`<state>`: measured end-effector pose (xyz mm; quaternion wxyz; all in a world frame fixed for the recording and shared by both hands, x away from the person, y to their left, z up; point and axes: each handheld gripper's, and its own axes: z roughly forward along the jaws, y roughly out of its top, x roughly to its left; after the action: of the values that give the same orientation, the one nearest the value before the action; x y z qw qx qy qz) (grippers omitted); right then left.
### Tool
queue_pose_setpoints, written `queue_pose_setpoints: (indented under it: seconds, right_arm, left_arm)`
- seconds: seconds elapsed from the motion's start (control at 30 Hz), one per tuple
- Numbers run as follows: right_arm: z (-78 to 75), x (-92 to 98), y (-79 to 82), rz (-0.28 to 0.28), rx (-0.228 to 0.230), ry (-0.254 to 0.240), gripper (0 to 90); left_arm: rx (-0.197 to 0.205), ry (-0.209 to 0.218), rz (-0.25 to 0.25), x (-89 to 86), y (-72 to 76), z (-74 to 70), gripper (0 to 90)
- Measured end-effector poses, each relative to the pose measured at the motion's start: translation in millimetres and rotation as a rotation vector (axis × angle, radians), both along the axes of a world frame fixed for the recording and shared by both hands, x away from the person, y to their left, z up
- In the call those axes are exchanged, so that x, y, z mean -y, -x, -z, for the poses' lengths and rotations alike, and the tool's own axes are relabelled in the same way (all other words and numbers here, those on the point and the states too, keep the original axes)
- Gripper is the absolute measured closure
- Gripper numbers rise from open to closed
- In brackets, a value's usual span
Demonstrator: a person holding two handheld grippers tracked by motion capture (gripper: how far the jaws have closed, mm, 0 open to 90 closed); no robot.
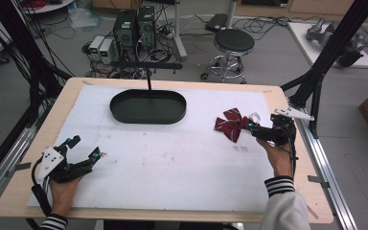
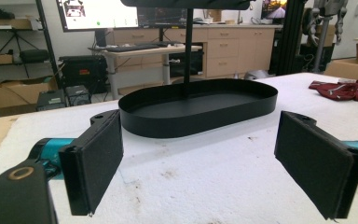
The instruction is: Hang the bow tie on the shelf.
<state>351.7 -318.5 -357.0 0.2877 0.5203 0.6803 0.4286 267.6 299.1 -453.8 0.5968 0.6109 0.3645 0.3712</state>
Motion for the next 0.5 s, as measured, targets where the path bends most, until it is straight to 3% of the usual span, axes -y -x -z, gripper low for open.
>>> queue_pose_setpoints:
  seconds: [0.03, 0.1, 0.2, 0.3, 0.4, 0.5]
  right_arm:
    - [0.0, 0.0, 0.0, 0.0, 0.0, 0.0, 8.2]
    - [-1.1, 3.4, -12.9, 0.021, -0.054, 0.025, 8.2]
    - [-1.1, 7.0, -20.4, 0.036, -0.07, 0.043, 8.2]
    - [0.4, 12.4, -30.4, 0.053, -0.118, 0.047, 8.2]
    - [0.7, 15.0, -41.6, 0.045, -0.18, 0.081, 8.3]
    - [-2.0, 14.6, -50.4, 0.031, -0.212, 0.098, 8.3]
  left_arm:
    - [-0.001, -0.001, 0.001, 0.0, -0.2, -0.1, 15.8]
    - [-0.001, -0.001, 0.003, 0.2, -0.3, -0.1, 15.8]
    - [-0.001, 0.0, 0.004, 0.2, -0.3, -0.1, 15.8]
    - [-0.002, -0.004, 0.006, 0.1, -0.4, -0.2, 15.8]
    - [-0.003, -0.006, 0.008, 0.3, -0.5, -0.2, 15.8]
    - [-0.002, -0.007, 0.008, 0.4, -0.4, -0.2, 15.7]
